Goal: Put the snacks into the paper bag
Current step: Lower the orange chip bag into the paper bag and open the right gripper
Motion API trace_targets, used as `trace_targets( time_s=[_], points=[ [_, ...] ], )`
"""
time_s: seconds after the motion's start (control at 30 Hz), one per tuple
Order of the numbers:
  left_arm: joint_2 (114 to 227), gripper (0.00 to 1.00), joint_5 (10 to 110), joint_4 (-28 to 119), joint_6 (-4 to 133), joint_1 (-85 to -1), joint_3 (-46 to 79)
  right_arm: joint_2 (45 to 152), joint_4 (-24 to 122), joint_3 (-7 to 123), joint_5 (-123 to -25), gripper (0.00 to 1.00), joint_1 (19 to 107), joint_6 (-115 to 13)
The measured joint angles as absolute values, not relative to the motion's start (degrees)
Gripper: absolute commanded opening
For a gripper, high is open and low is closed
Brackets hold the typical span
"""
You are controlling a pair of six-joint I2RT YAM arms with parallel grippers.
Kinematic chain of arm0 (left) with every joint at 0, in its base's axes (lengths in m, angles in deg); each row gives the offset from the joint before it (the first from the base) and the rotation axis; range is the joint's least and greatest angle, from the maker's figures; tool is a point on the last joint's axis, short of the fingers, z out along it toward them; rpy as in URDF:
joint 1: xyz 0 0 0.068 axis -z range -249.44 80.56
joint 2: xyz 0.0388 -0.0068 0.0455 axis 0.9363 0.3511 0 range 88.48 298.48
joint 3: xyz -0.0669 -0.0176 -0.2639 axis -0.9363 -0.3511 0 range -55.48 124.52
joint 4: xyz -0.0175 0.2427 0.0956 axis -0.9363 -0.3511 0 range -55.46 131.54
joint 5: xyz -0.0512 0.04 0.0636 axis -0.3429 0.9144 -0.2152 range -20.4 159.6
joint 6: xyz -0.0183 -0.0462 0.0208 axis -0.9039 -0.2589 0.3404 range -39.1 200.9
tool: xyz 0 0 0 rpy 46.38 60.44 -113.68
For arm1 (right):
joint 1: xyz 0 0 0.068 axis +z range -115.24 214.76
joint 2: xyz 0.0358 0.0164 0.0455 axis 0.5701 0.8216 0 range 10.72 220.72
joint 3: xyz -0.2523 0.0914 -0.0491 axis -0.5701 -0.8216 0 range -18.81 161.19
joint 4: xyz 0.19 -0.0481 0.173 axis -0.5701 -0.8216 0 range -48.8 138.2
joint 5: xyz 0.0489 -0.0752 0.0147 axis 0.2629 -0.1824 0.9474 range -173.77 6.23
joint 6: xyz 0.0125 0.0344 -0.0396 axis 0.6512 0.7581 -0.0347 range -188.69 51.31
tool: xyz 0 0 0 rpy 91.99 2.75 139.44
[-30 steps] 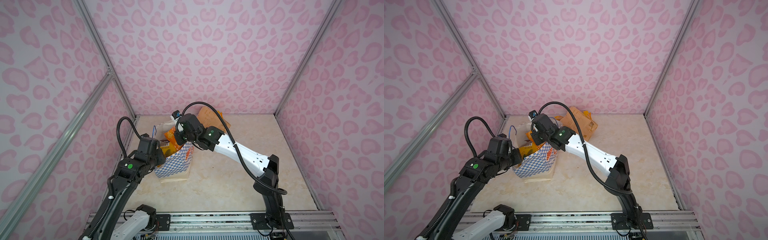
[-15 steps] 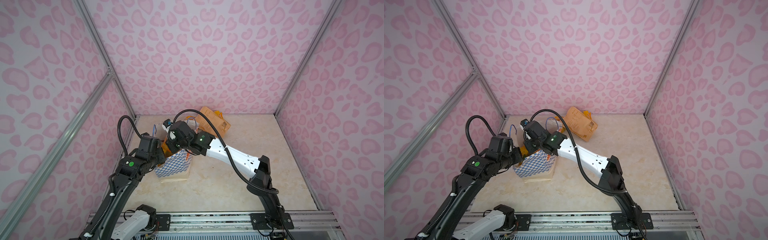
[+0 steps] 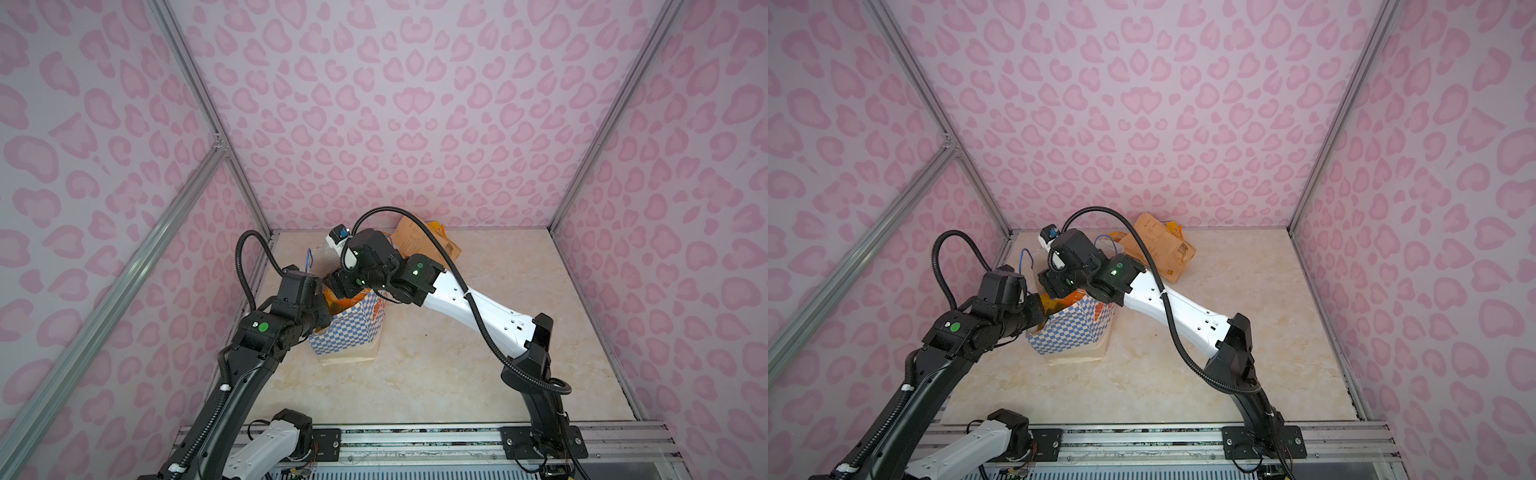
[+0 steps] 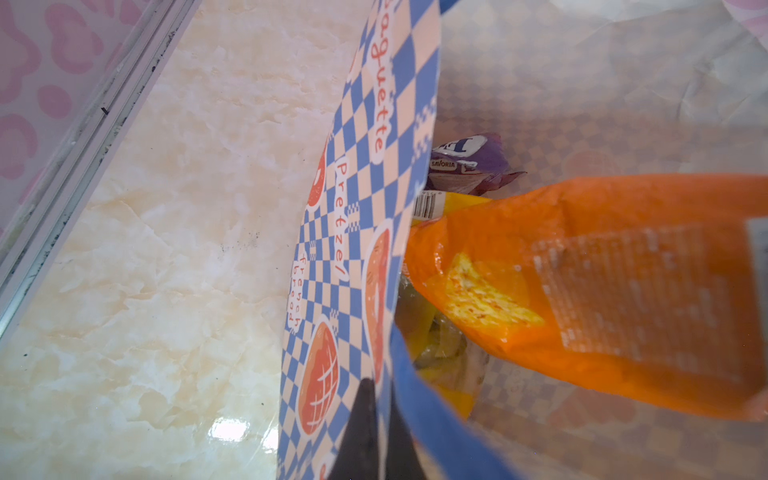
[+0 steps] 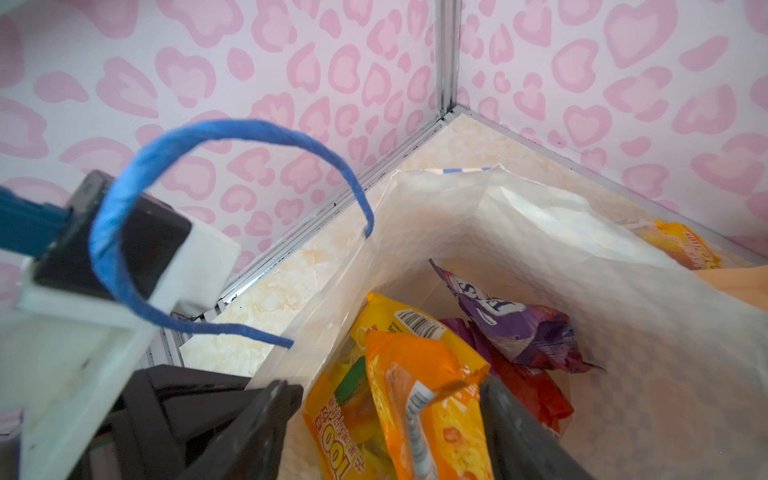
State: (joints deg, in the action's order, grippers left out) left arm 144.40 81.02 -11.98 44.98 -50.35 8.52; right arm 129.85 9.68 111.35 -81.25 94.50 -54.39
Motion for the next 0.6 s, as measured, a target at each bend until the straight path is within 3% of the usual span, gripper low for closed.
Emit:
trace_targets(
  time_s=[0.07,0.17,0.23,0.37,0.6],
  points=[
    [144.5,0.04,81.4,-12.0,45.0,-50.4,8.5,128.8,8.6,111.0,-82.3,0.61,94.8,-54.6],
    [144.6,0.04,81.8,-12.0,45.0,-50.4,8.5,125.0,8.5,106.4,-83.6,0.28,95.9,-54.8],
    [144.6,0.05,82.0,-12.0,45.0,-50.4,8.5,122.7,8.6,102.9,-84.0,0.17,97.3,-55.0],
    [144.6,0.04,82.1,-12.0,45.0,-50.4,8.5,120.3,8.5,99.4,-85.4,0.07,99.8,-55.6],
    [144.8,0.05,82.1,-11.9,45.1,-50.4,8.5,124.2,8.3,101.9,-86.2,0.06,99.0,-55.9]
  ],
)
